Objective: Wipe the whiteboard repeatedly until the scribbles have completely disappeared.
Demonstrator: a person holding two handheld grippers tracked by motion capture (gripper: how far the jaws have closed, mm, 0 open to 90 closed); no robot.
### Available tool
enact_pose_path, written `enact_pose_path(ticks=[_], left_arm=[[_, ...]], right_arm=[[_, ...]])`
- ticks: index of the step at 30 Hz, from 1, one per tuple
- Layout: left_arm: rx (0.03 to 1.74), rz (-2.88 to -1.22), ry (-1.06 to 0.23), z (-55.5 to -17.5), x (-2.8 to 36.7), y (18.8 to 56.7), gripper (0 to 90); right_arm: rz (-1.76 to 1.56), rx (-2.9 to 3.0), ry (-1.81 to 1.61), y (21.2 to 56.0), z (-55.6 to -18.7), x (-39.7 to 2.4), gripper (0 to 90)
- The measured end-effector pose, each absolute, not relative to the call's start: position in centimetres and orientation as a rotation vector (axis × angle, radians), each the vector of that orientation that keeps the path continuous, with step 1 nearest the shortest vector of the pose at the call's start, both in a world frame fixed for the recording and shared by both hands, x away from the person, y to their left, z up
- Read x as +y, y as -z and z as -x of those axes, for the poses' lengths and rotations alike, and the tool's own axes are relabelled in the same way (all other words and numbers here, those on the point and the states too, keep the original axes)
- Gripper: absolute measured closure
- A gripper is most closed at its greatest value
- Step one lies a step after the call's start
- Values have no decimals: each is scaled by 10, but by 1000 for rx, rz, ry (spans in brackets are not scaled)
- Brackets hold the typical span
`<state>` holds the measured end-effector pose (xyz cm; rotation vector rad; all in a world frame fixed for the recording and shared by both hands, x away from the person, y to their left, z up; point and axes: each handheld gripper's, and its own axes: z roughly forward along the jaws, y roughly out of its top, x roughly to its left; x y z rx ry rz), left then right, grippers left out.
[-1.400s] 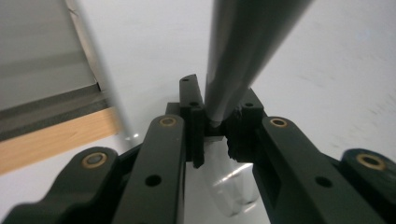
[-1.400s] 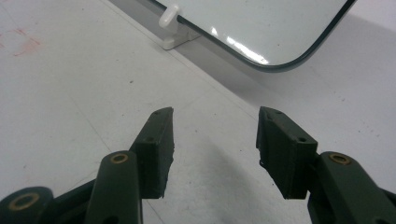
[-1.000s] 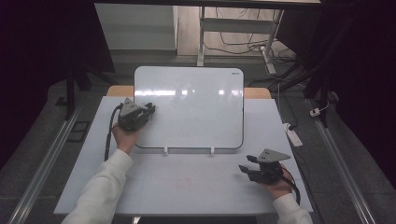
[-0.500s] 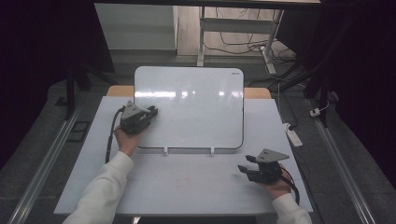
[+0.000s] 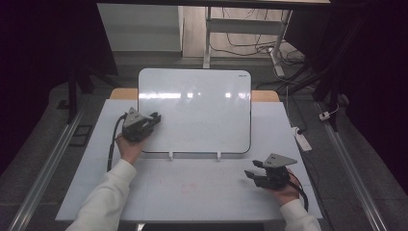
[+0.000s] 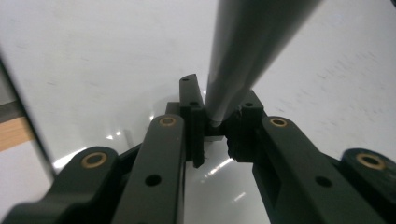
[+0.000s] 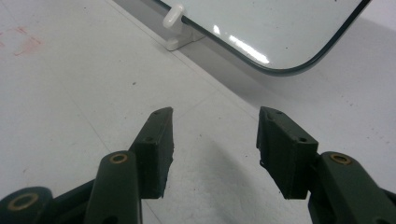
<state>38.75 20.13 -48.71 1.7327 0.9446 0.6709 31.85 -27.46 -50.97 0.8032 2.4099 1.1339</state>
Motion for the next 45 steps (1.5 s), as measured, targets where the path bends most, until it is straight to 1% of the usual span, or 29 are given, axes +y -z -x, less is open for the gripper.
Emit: enact_pose_path(ticks=[2, 4, 7, 10, 15, 20, 21, 23, 30, 32, 34, 37, 40, 45], left_arm=[[955, -1724, -685, -387, 207, 487, 774], [999, -1677, -700, -388, 221, 486, 774], [1042, -1630, -686, -389, 238, 485, 774], [1029, -1654, -683, -388, 230, 485, 774], [952, -1741, -683, -382, 198, 491, 773], [989, -1717, -686, -381, 215, 491, 774], [1020, -1688, -688, -379, 227, 491, 774], [1037, -1673, -683, -378, 232, 492, 774], [989, -1717, -669, -375, 208, 496, 774], [999, -1704, -674, -375, 213, 495, 774], [1051, -1651, -682, -375, 230, 495, 774], [1094, -1591, -652, -374, 248, 497, 774], [1077, -1615, -664, -374, 240, 497, 774], [983, -1702, -653, -376, 203, 498, 774]], right_arm=[[-809, 2409, -1136, 510, -319, -275, 463], [-810, 2411, -1134, 510, -319, -275, 462], [-804, 2410, -1136, 510, -319, -274, 463], [-800, 2408, -1139, 509, -319, -274, 462], [-797, 2410, -1134, 509, -319, -273, 462], [-795, 2412, -1134, 509, -319, -274, 461], [-794, 2412, -1133, 509, -319, -273, 461], [-794, 2412, -1135, 509, -318, -273, 462], [-793, 2413, -1133, 509, -319, -274, 461], [-794, 2414, -1131, 510, -319, -274, 461], [-793, 2416, -1131, 510, -319, -273, 461], [-795, 2414, -1135, 509, -318, -273, 461], [-793, 2416, -1135, 510, -319, -272, 461], [-791, 2415, -1134, 509, -318, -272, 461]])
